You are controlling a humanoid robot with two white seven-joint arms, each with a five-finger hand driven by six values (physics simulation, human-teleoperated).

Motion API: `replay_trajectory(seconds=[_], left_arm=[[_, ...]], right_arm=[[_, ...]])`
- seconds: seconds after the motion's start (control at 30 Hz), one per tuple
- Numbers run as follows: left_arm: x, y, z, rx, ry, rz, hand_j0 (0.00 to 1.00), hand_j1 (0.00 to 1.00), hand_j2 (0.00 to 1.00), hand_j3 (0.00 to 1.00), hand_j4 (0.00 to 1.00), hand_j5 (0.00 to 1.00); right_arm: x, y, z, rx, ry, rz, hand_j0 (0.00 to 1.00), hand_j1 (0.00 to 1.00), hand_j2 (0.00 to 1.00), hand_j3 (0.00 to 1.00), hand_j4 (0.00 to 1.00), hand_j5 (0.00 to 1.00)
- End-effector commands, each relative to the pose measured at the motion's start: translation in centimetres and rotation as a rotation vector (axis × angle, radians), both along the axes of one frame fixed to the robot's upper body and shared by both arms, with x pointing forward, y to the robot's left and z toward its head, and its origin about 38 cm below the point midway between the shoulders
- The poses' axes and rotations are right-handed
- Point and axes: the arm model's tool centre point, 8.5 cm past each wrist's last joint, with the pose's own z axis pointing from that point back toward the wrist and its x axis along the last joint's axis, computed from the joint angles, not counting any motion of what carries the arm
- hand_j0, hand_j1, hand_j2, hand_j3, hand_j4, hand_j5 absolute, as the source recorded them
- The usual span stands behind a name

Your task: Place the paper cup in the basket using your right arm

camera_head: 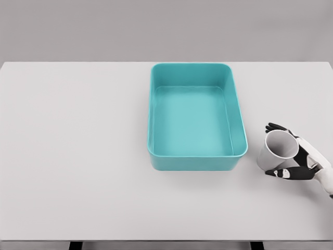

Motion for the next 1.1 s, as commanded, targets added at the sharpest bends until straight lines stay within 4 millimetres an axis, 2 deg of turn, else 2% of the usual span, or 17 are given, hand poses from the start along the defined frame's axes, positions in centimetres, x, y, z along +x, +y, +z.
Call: replay_trajectory(seconds=[0.0, 0.03, 0.07, 0.13, 0.2, 0.33, 0.43, 0.57, 0.67, 0.8, 1.07], left_arm=[[0.0, 0.0, 0.0, 0.0, 0.001, 0.0, 1.0, 1.0, 1.0, 1.0, 1.0, 1.0], [0.0, 0.0, 0.0, 0.0, 0.0, 0.0, 1.0, 1.0, 1.0, 1.0, 1.0, 1.0], [0.0, 0.0, 0.0, 0.0, 0.0, 0.0, 1.0, 1.0, 1.0, 1.0, 1.0, 1.0], [0.0, 0.0, 0.0, 0.0, 0.001, 0.0, 1.0, 1.0, 1.0, 1.0, 1.0, 1.0], [0.0, 0.0, 0.0, 0.0, 0.001, 0.0, 1.0, 1.0, 1.0, 1.0, 1.0, 1.0], [0.0, 0.0, 0.0, 0.0, 0.001, 0.0, 1.0, 1.0, 1.0, 1.0, 1.0, 1.0], [0.0, 0.0, 0.0, 0.0, 0.0, 0.0, 1.0, 1.0, 1.0, 1.0, 1.0, 1.0], [0.0, 0.0, 0.0, 0.0, 0.001, 0.0, 1.0, 1.0, 1.0, 1.0, 1.0, 1.0], [0.0, 0.0, 0.0, 0.0, 0.0, 0.0, 1.0, 1.0, 1.0, 1.0, 1.0, 1.0], [0.0, 0.0, 0.0, 0.0, 0.001, 0.0, 1.0, 1.0, 1.0, 1.0, 1.0, 1.0], [0.0, 0.0, 0.0, 0.0, 0.0, 0.0, 1.0, 1.0, 1.0, 1.0, 1.0, 1.0]], right_arm=[[0.0, 0.3, 0.1, 0.007, -0.002, 0.009, 0.93, 0.93, 0.93, 0.93, 0.93, 0.93], [0.0, 0.3, 0.1, 0.006, 0.0, 0.011, 0.89, 0.89, 0.89, 0.89, 0.89, 0.89], [0.0, 0.3, 0.1, 0.006, 0.0, 0.011, 0.81, 0.81, 0.81, 0.81, 0.81, 0.81], [0.0, 0.4, 0.0, 0.006, 0.001, 0.01, 0.75, 0.75, 0.75, 0.75, 0.75, 0.75], [0.0, 0.2, 0.1, 0.001, 0.002, 0.01, 0.64, 0.64, 0.64, 0.64, 0.64, 0.64], [0.1, -0.1, 0.4, -0.007, -0.002, 0.009, 0.55, 0.55, 0.55, 0.55, 0.55, 0.55], [0.7, -0.4, 1.2, -0.015, -0.023, 0.006, 0.53, 0.53, 0.53, 0.53, 0.53, 0.53], [1.1, -0.3, 2.0, -0.019, -0.046, 0.015, 0.46, 0.46, 0.46, 0.46, 0.46, 0.46], [2.0, -0.2, 3.4, -0.033, -0.083, 0.03, 0.43, 0.43, 0.43, 0.43, 0.43, 0.43], [2.7, -0.6, 5.1, -0.056, -0.141, 0.023, 0.43, 0.43, 0.43, 0.43, 0.43, 0.43], [3.9, -0.4, 6.7, -0.07, -0.196, 0.028, 0.43, 0.43, 0.43, 0.43, 0.43, 0.43]])
